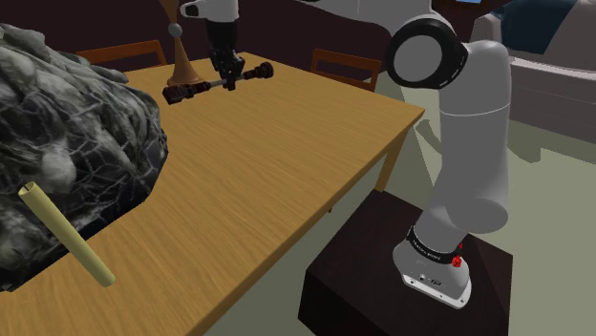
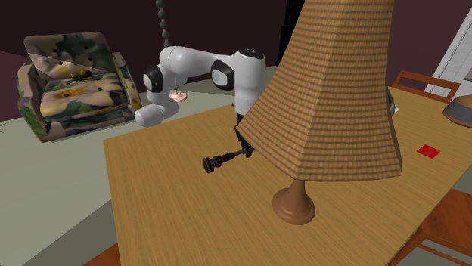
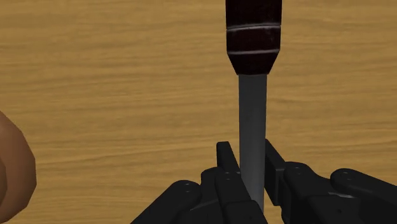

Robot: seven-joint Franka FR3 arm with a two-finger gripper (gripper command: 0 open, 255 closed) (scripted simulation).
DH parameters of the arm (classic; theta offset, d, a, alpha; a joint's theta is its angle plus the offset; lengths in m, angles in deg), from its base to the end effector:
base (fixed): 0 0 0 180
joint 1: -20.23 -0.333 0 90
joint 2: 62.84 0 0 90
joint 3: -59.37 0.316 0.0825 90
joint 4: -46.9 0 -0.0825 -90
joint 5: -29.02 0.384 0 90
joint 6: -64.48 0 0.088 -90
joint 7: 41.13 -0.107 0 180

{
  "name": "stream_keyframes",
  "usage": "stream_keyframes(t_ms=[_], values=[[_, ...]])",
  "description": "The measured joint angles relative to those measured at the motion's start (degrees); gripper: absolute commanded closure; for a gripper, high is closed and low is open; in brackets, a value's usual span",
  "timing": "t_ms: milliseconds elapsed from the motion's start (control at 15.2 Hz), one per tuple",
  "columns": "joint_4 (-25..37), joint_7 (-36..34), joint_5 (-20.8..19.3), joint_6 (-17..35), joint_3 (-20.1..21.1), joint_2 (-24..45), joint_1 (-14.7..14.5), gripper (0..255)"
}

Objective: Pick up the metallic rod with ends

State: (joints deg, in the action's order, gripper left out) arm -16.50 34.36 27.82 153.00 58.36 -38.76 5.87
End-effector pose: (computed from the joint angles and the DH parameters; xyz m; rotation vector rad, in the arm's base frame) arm 0.6558 0.1562 0.5818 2.2190 2.1764 0.0017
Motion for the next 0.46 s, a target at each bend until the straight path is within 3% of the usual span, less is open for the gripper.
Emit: stream_keyframes(t_ms=[462], values=[[10.19,0.20,0.05,-7.08,-0.02,3.21,0.06,255]])
